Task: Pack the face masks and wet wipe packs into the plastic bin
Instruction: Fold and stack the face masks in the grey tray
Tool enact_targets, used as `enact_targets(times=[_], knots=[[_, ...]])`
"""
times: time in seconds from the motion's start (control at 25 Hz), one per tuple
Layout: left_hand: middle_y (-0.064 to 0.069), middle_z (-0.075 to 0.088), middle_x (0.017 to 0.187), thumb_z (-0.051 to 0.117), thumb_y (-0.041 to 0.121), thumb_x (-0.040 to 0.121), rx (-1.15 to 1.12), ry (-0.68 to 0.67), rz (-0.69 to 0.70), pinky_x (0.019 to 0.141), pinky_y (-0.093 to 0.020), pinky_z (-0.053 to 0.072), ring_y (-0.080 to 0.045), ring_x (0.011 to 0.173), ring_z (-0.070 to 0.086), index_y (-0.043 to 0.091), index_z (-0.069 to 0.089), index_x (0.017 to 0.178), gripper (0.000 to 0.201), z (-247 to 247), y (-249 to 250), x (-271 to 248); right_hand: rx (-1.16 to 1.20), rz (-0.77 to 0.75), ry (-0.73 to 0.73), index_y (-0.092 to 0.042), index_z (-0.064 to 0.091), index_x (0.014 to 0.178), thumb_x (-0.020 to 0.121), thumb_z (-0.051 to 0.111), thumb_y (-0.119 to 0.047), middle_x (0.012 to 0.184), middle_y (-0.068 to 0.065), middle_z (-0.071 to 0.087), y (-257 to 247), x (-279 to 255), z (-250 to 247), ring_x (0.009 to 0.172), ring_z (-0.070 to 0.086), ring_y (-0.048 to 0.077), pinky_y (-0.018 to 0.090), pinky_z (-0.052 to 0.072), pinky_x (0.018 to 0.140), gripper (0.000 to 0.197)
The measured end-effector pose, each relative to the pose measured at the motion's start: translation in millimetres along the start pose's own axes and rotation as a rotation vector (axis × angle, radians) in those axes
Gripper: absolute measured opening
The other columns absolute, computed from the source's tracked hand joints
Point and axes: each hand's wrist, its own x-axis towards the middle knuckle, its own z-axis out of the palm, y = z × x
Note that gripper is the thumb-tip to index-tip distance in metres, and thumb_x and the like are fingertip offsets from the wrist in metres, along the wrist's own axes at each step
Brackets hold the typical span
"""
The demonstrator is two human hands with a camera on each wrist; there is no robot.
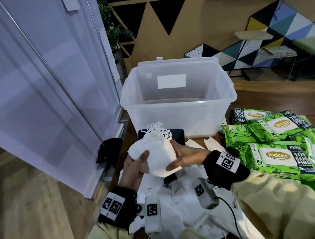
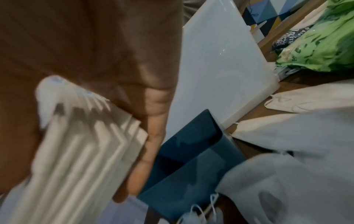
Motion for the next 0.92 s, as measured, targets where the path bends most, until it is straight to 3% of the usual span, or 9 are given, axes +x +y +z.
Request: enact_targets(times=[0.16, 0.24, 0.36, 0.44, 0.48, 0.56, 0.64, 0.76, 0.92], knots=[[-0.026, 0.059, 0.120, 0.058, 0.001, 0.088, 0.127, -0.034, -0.036, 0.076, -0.033, 0.058, -0.021, 0.090, 0.069, -0.005, 0.054, 0.118, 0.031, -2, 35, 55, -0.081, 0.054, 0.161, -0.008, 0.034, 0.132, 0.074, 0.077, -0.012, 0.127, 0.010, 0.051, -3, 31, -47, 0.120, 0.049, 0.024, 0.034, 0.043, 0.102, 0.072], [-0.026, 0.062, 0.118, 0.059, -0.003, 0.086, 0.319, -0.016, -0.046, 0.087, -0.040, 0.055, -0.029, 0.098, 0.065, -0.008, 0.053, 0.119, 0.034, -10, 48, 90, -0.179, 0.099, 0.204, -0.006, 0.037, 0.129, 0.076, 0.075, -0.012, 0.126, 0.012, 0.053, -3, 50, -66, 0.119, 0.050, 0.027, 0.041, 0.042, 0.102, 0.065], [-0.018, 0.067, 0.107, 0.074, 0.009, 0.073, 0.749, 0.006, -0.010, 0.094, -0.051, 0.049, -0.032, 0.100, 0.063, -0.002, 0.061, 0.109, 0.040, -29, 43, 140, -0.416, 0.196, 0.260, -0.001, 0.034, 0.128, 0.081, 0.069, -0.014, 0.122, 0.018, 0.053, 2, 80, -71, 0.113, 0.052, 0.031, 0.035, 0.045, 0.090, 0.060], [-0.015, 0.069, 0.104, 0.080, 0.021, 0.062, 1.045, 0.017, -0.008, 0.092, -0.046, 0.050, -0.027, 0.099, 0.064, 0.002, 0.068, 0.099, 0.044, -42, 23, 169, -0.546, 0.265, 0.285, -0.002, 0.032, 0.127, 0.083, 0.066, -0.017, 0.122, 0.021, 0.053, 20, 100, -61, 0.114, 0.052, 0.034, 0.036, 0.044, 0.088, 0.058], [-0.015, 0.066, 0.110, 0.080, 0.020, 0.064, 1.194, 0.037, -0.010, 0.094, -0.041, 0.049, -0.026, 0.103, 0.061, 0.003, 0.068, 0.100, 0.041, -44, 12, 175, -0.573, 0.309, 0.287, -0.004, 0.031, 0.127, 0.083, 0.064, -0.018, 0.124, 0.021, 0.052, 30, 107, -55, 0.116, 0.051, 0.035, 0.037, 0.043, 0.091, 0.057], [-0.015, 0.050, 0.128, 0.071, 0.020, 0.076, 1.460, 0.116, -0.014, 0.099, -0.030, 0.040, -0.029, 0.117, 0.049, 0.011, 0.066, 0.110, 0.036, -51, -7, 187, -0.579, 0.396, 0.313, -0.007, 0.031, 0.129, 0.085, 0.059, -0.017, 0.130, 0.019, 0.049, 48, 122, -46, 0.119, 0.051, 0.036, 0.039, 0.042, 0.095, 0.053], [-0.017, 0.034, 0.140, 0.057, 0.017, 0.085, 1.527, 0.140, -0.081, 0.104, -0.029, 0.036, -0.035, 0.126, 0.040, 0.014, 0.062, 0.118, 0.033, -49, -15, 192, -0.594, 0.461, 0.351, -0.008, 0.029, 0.134, 0.089, 0.053, -0.013, 0.133, 0.019, 0.048, 62, 134, -37, 0.120, 0.051, 0.037, 0.041, 0.042, 0.096, 0.051], [-0.018, 0.032, 0.141, 0.047, 0.013, 0.091, 1.611, 0.113, -0.179, 0.102, -0.034, 0.039, -0.036, 0.127, 0.040, 0.011, 0.052, 0.126, 0.035, -45, -21, 199, -0.581, 0.513, 0.369, 0.003, 0.022, 0.139, 0.093, 0.043, -0.008, 0.135, 0.022, 0.044, 79, 149, -28, 0.123, 0.049, 0.036, 0.040, 0.038, 0.100, 0.052], [-0.018, 0.029, 0.139, 0.052, 0.010, 0.090, 1.728, 0.046, -0.237, 0.102, -0.041, 0.036, -0.037, 0.128, 0.037, 0.005, 0.031, 0.137, 0.051, -40, -29, 196, -0.449, 0.539, 0.371, 0.013, 0.012, 0.139, 0.095, 0.044, -0.014, 0.140, 0.026, 0.035, 93, 162, -24, 0.127, 0.044, 0.034, 0.039, 0.033, 0.103, 0.061]])
